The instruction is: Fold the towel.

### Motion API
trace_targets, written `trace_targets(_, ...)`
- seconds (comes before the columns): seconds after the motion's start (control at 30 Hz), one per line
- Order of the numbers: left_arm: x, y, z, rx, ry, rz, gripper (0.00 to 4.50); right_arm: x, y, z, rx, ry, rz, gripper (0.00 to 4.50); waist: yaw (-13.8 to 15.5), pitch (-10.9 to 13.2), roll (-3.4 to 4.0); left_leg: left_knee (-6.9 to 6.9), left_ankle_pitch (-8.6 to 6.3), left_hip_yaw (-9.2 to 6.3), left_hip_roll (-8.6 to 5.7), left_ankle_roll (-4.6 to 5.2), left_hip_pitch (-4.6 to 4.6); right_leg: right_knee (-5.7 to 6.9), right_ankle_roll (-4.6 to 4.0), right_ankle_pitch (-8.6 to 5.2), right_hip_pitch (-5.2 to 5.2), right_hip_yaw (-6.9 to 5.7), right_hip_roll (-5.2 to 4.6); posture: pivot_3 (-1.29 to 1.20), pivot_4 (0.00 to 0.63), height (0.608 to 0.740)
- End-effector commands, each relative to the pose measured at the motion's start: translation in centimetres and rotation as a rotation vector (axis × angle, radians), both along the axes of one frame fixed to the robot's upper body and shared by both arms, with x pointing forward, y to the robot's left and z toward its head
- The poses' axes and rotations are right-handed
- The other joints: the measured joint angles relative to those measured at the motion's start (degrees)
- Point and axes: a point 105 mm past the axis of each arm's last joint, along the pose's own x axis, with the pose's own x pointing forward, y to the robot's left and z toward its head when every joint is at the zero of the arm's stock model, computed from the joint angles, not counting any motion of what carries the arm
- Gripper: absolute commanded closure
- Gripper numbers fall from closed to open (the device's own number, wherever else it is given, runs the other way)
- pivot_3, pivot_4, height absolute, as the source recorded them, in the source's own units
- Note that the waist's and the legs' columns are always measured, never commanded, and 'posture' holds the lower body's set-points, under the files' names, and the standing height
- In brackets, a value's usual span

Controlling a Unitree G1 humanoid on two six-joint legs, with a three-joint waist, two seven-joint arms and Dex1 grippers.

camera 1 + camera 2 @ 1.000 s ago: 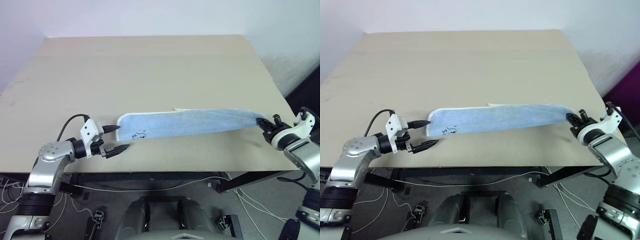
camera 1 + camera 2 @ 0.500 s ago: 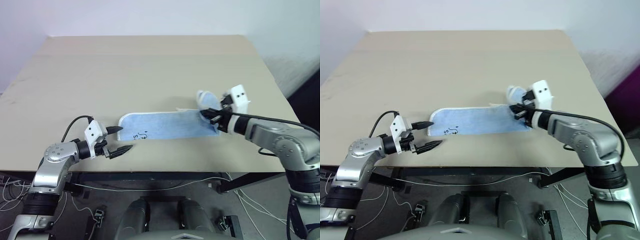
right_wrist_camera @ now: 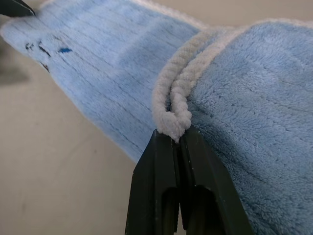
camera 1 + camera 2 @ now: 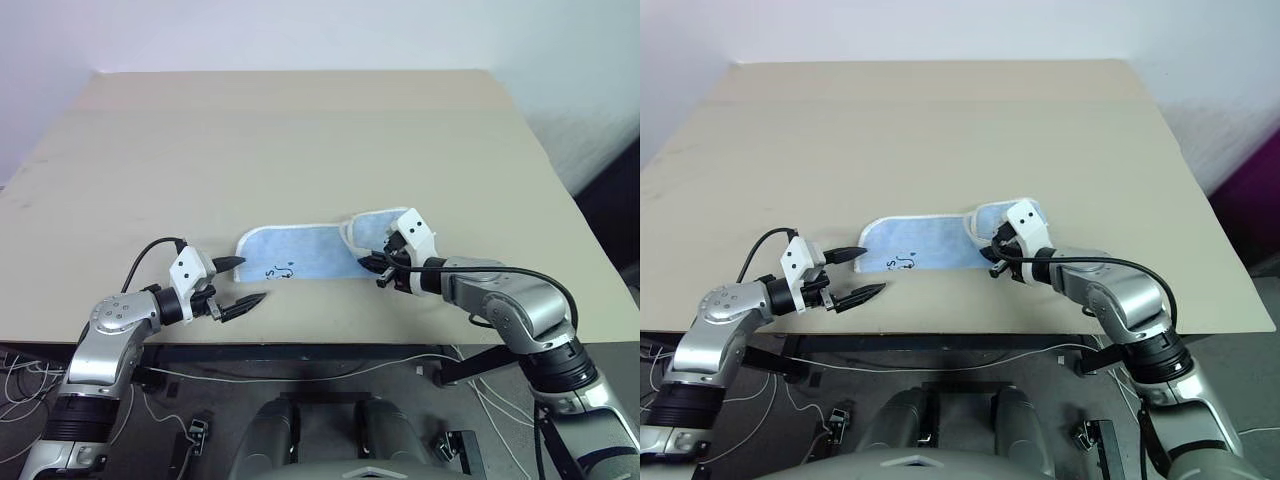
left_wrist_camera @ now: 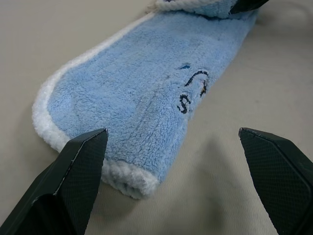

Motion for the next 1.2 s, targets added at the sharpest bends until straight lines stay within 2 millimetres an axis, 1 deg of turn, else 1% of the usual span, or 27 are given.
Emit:
trace_targets(0.03, 0.1, -0.6, 1.2, -0.013, -0.043, -0.023, 0.0, -0.3, 0.2, 1.2, 0.047, -0.029, 0.017, 3.82, 0.0, 0.0, 0.0, 0.0, 0.0, 0.0, 0.0, 0.0, 0.0, 0.0, 0.0, 0.0, 0.0, 0.0, 0.0, 0.0, 0.15, 0.74)
trace_targets(0.17, -0.1, -0.4, 1.5, -0.069, -0.023, 0.0, 0.0, -1.3, -0.4, 2.2, 0.078, -0.046, 0.039, 2.52, 0.1, 0.0, 0.0, 0.0, 0.0, 0.0, -0.02, 0.0, -0.01, -0.02, 0.0, 0.0, 0.01, 0.0, -0.03, 0.0, 0.15, 0.74)
trace_targets(0.27, -0.5, -0.2, 2.0, -0.135, -0.001, 0.032, 0.0, -1.8, -1.3, 3.2, 0.067, -0.105, 0.044, 1.47, 0.0, 0.0, 0.0, -0.01, 0.0, 0.0, -0.01, 0.0, -0.01, -0.02, 0.0, 0.0, 0.0, 0.0, -0.03, 0.0, 0.15, 0.74)
trace_targets(0.3, -0.7, -0.1, 2.4, -0.174, 0.008, 0.047, 0.0, -1.9, -1.8, 3.7, 0.069, -0.134, 0.038, 1.19, 0.0, 0.0, 0.0, -0.02, 0.0, 0.0, -0.01, 0.0, -0.01, -0.02, 0.0, 0.0, 0.0, 0.0, -0.03, 0.0, 0.15, 0.74)
trace_targets(0.37, -1.2, 0.2, 3.3, -0.285, 0.041, 0.092, 0.0, -1.4, -3.1, 5.3, 0.095, -0.201, 0.004, 1.19, -0.1, 0.0, 0.0, -0.02, 0.0, -0.01, -0.01, 0.0, -0.01, -0.02, 0.0, 0.0, 0.0, 0.0, -0.03, 0.0, 0.15, 0.74)
trace_targets(0.4, -1.4, 0.3, 3.6, -0.334, 0.061, 0.111, 0.0, -1.2, -3.5, 5.8, 0.106, -0.22, -0.009, 1.19, -0.1, 0.0, 0.0, -0.03, 0.0, -0.01, 0.0, 0.0, -0.01, -0.02, 0.0, 0.0, 0.0, 0.01, -0.02, 0.0, 0.15, 0.74)
trace_targets(0.43, -1.6, 0.4, 3.8, -0.392, 0.088, 0.135, 0.0, -0.7, -3.8, 6.1, 0.113, -0.238, -0.029, 1.36, 0.0, 0.0, 0.0, -0.02, 0.0, -0.01, 0.0, 0.0, 0.0, -0.02, 0.0, 0.0, 0.0, 0.01, -0.02, 0.0, 0.15, 0.74)
trace_targets(0.5, -1.9, 0.5, 4.1, -0.493, 0.146, 0.172, 0.0, 0.1, -4.1, 6.2, 0.122, -0.256, -0.044, 1.88, 0.0, 0.0, 0.0, -0.02, 0.0, -0.03, 0.01, 0.0, 0.01, -0.01, 0.0, 0.0, 0.02, -0.01, -0.01, 0.0, 0.15, 0.74)
trace_targets(0.57, -2.3, 0.4, 4.1, -0.611, 0.209, 0.215, 0.0, 1.0, -3.9, 5.9, 0.131, -0.27, -0.043, 2.5, -0.1, 0.0, -0.01, -0.01, 0.0, -0.03, 0.01, 0.0, 0.02, -0.01, 0.0, 0.0, 0.04, -0.02, 0.01, 0.0, 0.15, 0.74)
trace_targets(0.63, -2.6, 0.4, 3.7, -0.76, 0.288, 0.282, 0.0, 2.2, -3.4, 4.6, 0.112, -0.282, -0.035, 3.21, -0.1, 0.0, -0.01, 0.0, 0.0, -0.01, 0.0, 0.0, 0.03, -0.01, 0.0, 0.0, 0.05, -0.01, 0.01, 0.0, 0.15, 0.74)
trace_targets(0.73, -3.1, 0.3, 2.5, -0.846, 0.363, 0.366, 0.0, 3.7, -2.7, 2.1, 0.1, -0.27, -0.04, 4.32, -0.1, 0.0, -0.03, 0.01, 0.0, -0.01, 0.0, 0.0, 0.05, 0.02, 0.0, 0.0, 0.04, 0.0, 0.04, 0.0, 0.15, 0.74)
trace_targets(0.77, -3.2, 0.4, 2.1, -0.859, 0.384, 0.39, 0.0, 4.0, -2.6, 1.4, 0.098, -0.264, -0.047, 4.49, -0.1, 0.0, -0.01, 0.0, 0.0, -0.01, 0.0, -0.01, 0.06, 0.02, 0.0, 0.0, 0.04, 0.0, 0.07, 0.0, 0.15, 0.74)
trace_targets(0.83, -3.6, 0.0, 1.2, -0.839, 0.417, 0.431, 0.0, 4.5, -2.3, -0.6, 0.078, -0.232, -0.05, 4.49, 0.1, 0.0, -0.02, 0.03, 0.01, -0.01, -0.01, -0.01, 0.05, 0.05, 0.0, 0.0, 0.03, -0.01, 0.07, 0.0, 0.15, 0.74)
trace_targets(0.9, -4.0, -0.4, 0.3, -0.814, 0.455, 0.465, 0.0, 4.5, -2.2, -2.3, 0.047, -0.208, -0.041, 4.49, 0.1, 0.0, -0.02, 0.04, 0.01, 0.02, -0.06, -0.01, 0.05, 0.03, 0.0, 0.0, 0.05, -0.01, 0.06, 0.0, 0.15, 0.74)
trace_targets(1.0, -4.7, -1.1, -0.6, -0.812, 0.512, 0.501, 0.0, 3.9, -2.0, -3.9, -0.003, -0.19, 0.001, 4.49, 0.0, -0.1, -0.06, 0.02, 0.0, 0.02, -0.06, -0.02, 0.15, 0.01, 0.0, 0.0, 0.15, -0.02, 0.06, 0.0, 0.15, 0.74)
trace_targets(1.07, -5.0, -1.3, -1.1, -0.812, 0.543, 0.531, 0.0, 3.5, -2.0, -3.8, -0.008, -0.205, 0.022, 4.49, 0.0, -0.1, -0.05, -0.04, 0.0, 0.02, -0.05, -0.02, 0.29, -0.02, -0.01, -0.01, 0.29, -0.02, 0.06, 0.0, 0.15, 0.74)
trace_targets(1.1, -5.1, -1.4, -1.3, -0.821, 0.563, 0.55, 0.0, 3.4, -2.0, -3.3, -0.001, -0.228, 0.029, 4.49, 0.0, -0.1, -0.04, -0.04, 0.0, 0.02, -0.05, -0.02, 0.31, -0.02, -0.02, -0.01, 0.31, -0.02, 0.06, 0.0, 0.15, 0.74)
trace_targets(1.2, -5.0, -1.4, -1.7, -0.864, 0.612, 0.596, 0.0, 3.3, -2.1, -0.5, 0.059, -0.307, 0.037, 4.49, 0.1, -0.1, -0.03, -0.04, 0.0, 0.02, -0.06, -0.03, 0.31, -0.04, -0.02, -0.01, 0.32, 0.0, 0.04, 0.0, 0.15, 0.74)
